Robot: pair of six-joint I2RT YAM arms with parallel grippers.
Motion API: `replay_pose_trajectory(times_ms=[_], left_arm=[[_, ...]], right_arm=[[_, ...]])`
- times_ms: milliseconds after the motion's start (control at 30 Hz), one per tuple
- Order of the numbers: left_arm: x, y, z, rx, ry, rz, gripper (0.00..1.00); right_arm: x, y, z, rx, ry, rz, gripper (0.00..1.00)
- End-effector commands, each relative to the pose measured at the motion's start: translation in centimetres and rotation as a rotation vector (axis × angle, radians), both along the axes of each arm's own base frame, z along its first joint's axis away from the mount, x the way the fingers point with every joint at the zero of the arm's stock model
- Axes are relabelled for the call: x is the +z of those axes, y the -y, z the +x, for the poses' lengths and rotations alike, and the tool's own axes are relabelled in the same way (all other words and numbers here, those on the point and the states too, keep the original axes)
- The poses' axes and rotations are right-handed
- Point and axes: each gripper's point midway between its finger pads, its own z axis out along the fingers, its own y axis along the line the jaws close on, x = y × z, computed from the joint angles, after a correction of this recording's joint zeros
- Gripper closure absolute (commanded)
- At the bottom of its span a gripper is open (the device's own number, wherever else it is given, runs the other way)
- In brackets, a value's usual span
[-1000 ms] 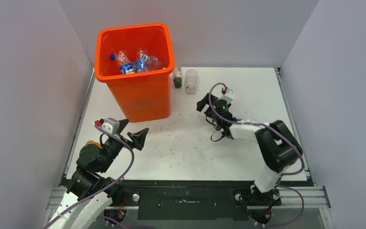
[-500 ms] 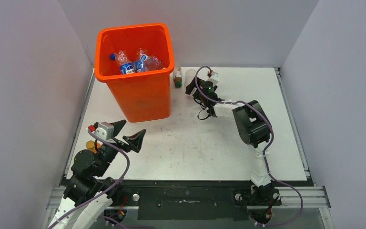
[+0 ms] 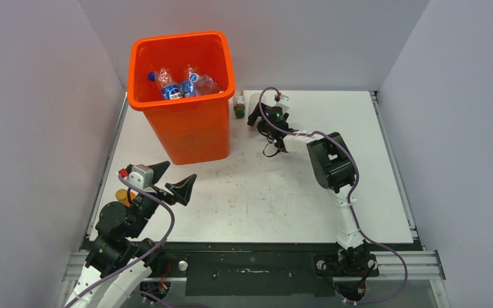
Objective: Put the plastic bottles in the bin
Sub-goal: Pick up the plastic bottle from the corner of the board.
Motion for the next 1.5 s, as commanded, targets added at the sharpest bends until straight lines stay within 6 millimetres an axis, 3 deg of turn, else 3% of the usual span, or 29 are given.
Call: replay_pose_trajectory(times_ms=[0, 333, 467, 567, 633, 733, 900, 1067, 1167, 1300, 1467], left_arm=[[0.9, 0.0, -0.1, -0.001, 0.031, -0.01, 0.04], [0.7, -0.1, 0.0, 0.006, 0.025, -0.006, 0.04], [0.7, -0.1, 0.1, 0.009, 0.025, -0.005, 0.04], [0.7, -0.2, 0.1, 0.011, 0.024, -0.003, 0.04], [0.7, -0.2, 0.2, 0.014, 0.025, -0.004, 0.04], [0.8, -0.1, 0.2, 0.011, 0.033, -0.007, 0.04], [1.7, 0.8, 0.1, -0.031, 0.059, -0.056, 0.04], [3.5, 3.7, -1.0, -0.201, 0.081, -0.089, 0.04], [5.0, 5.4, -1.9, -0.311, 0.106, -0.033, 0.04], [8.0, 6.0, -2.8, -0.367, 0.249, 0.132, 0.04], [10.9, 6.8, -4.9, -0.458, 0.523, 0.337, 0.04]], right_arm=[[1.0, -0.7, 0.4, 0.023, 0.032, 0.028, 0.14], [1.0, -0.9, -0.1, 0.049, 0.034, 0.062, 0.63], [1.3, -0.7, -0.3, 0.055, 0.041, 0.065, 0.92], [2.1, 0.1, -1.3, 0.048, 0.045, 0.073, 0.95], [4.4, 0.9, -2.8, 0.039, 0.07, 0.088, 0.95], [7.2, 2.6, -6.6, 0.021, 0.079, 0.112, 0.95], [10.2, 4.9, -15.0, 0.069, 0.031, 0.071, 0.95], [13.3, 4.7, -24.9, 0.25, -0.043, -0.071, 0.95], [16.8, 5.2, -30.3, 0.373, -0.04, -0.111, 0.95], [20.6, 7.0, -35.4, 0.471, -0.052, -0.103, 0.95], [24.6, 6.8, -40.4, 0.683, -0.024, -0.05, 0.95]])
